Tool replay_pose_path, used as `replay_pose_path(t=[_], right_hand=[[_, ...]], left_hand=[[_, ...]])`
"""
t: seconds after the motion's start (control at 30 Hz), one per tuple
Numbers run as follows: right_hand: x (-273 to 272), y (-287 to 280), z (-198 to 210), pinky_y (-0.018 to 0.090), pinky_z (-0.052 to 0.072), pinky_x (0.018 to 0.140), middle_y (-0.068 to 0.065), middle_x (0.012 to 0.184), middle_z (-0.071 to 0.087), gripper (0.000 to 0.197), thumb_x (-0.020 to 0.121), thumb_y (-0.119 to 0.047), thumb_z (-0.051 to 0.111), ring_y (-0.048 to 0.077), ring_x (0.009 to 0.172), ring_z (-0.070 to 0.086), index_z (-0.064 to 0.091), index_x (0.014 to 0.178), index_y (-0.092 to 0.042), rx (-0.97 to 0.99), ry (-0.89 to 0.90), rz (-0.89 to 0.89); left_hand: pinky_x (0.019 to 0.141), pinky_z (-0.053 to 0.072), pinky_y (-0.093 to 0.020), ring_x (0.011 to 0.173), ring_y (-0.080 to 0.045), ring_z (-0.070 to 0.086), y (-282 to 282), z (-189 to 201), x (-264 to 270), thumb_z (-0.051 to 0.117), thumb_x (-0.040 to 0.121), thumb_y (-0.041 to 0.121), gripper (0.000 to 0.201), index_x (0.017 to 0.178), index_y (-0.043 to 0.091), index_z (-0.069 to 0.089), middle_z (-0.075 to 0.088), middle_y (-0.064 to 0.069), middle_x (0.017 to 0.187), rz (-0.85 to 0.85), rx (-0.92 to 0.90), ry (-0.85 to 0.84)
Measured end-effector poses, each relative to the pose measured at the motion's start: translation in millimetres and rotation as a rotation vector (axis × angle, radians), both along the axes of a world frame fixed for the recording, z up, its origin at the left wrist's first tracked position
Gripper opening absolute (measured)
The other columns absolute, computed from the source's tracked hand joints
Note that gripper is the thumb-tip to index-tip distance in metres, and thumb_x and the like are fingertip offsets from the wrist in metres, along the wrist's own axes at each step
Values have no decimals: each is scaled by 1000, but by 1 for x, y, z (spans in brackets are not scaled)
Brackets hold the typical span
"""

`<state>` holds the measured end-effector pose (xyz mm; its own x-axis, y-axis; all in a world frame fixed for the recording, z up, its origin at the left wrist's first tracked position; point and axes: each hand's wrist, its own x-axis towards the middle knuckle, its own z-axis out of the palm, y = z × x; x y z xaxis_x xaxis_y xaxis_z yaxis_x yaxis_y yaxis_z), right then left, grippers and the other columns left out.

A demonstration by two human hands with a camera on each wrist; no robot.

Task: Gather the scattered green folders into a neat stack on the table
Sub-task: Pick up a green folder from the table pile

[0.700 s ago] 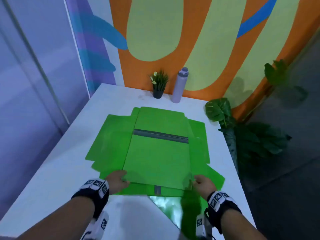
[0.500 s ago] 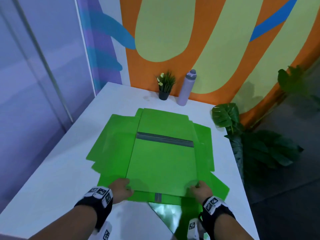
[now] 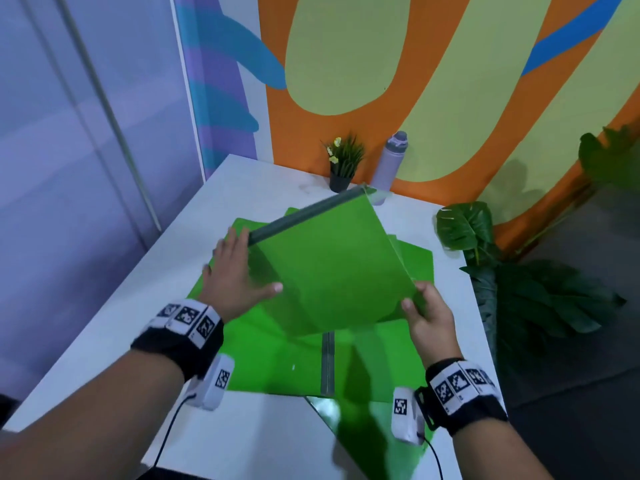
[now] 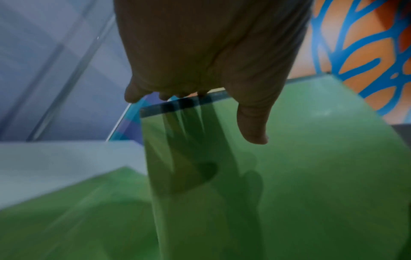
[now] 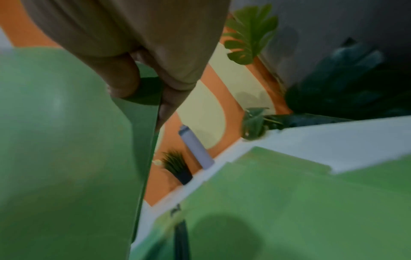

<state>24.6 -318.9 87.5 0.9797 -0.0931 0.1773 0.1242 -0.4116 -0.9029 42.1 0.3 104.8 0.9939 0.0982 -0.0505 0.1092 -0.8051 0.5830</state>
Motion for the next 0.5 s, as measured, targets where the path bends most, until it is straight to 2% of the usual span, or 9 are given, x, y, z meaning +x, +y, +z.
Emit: replay_pose_path(t=[0.03, 0.1, 0.17, 0.2, 0.23, 0.3, 0.37, 0.43, 0.5], right_hand=[[1, 2, 10, 19, 47, 74, -13, 79, 60, 65, 88, 7, 57, 6, 76, 54, 55, 86, -57, -11, -54, 41], [1, 10, 30, 28, 49, 73, -1, 83, 61, 61, 88, 5, 58, 16, 76, 55, 55, 91, -56, -12, -165, 84], [0, 18, 41, 28, 49, 76, 4, 89, 61, 52, 89, 0, 58, 18, 81, 57, 55, 98, -51, 33, -283, 74], [2, 21, 42, 25, 48, 81, 2, 95, 60, 48, 89, 0, 57, 14, 88, 57, 55, 104, -45, 89, -320, 45], [5, 23, 39, 23, 47, 88, 0, 104, 59, 43, 90, 0, 56, 11, 97, 57, 54, 112, -37, 138, -317, -3], [12, 26, 21, 24, 44, 96, 2, 119, 53, 40, 90, -4, 58, 11, 107, 54, 49, 127, -20, 116, -187, -139], [13, 28, -11, 29, 46, 96, 7, 123, 52, 38, 90, -11, 59, 15, 103, 54, 50, 127, -13, -52, 81, -264], [2, 35, -49, 31, 50, 93, 8, 110, 62, 17, 92, -17, 58, 17, 93, 58, 60, 108, -11, -275, 337, -204], [-15, 45, -87, 33, 53, 87, 6, 89, 66, 9, 92, -16, 57, 22, 84, 62, 63, 86, -16, -493, 501, -1]], left_hand=[[114, 10, -67, 153, -29, 0, 2, 12, 2, 76, 67, 57, 118, 154, 27, 2, -2, -2, 166, 29, 43, -63], [112, 13, -69, 149, -30, 19, 8, 34, 0, 79, 69, 49, 98, 147, 28, 25, 31, -3, 156, 73, 49, -209], [108, 32, -63, 124, -32, 52, 16, 48, -5, 76, 77, 36, 54, 124, 21, 52, 60, -6, 115, 116, -28, -381], [101, 41, -55, 108, -33, 60, 21, 51, -8, 72, 82, 29, 35, 111, 18, 57, 61, -3, 97, 130, -67, -429], [91, 47, -49, 96, -34, 61, 27, 51, -12, 68, 86, 25, 22, 103, 18, 57, 60, -1, 89, 139, -108, -439], [80, 50, -46, 88, -35, 61, 38, 47, -20, 63, 89, 23, 14, 98, 20, 52, 63, -6, 89, 155, -148, -424], [77, 51, -47, 85, -34, 61, 48, 38, -30, 60, 91, 25, 16, 100, 18, 49, 64, -10, 91, 206, -142, -400], [74, 49, -45, 83, -34, 59, 54, 25, -41, 58, 93, 24, 19, 102, 11, 47, 62, -12, 88, 267, -167, -349], [70, 44, -40, 82, -33, 56, 57, 7, -54, 56, 94, 22, 20, 103, 7, 45, 58, -10, 83, 337, -251, -248]])
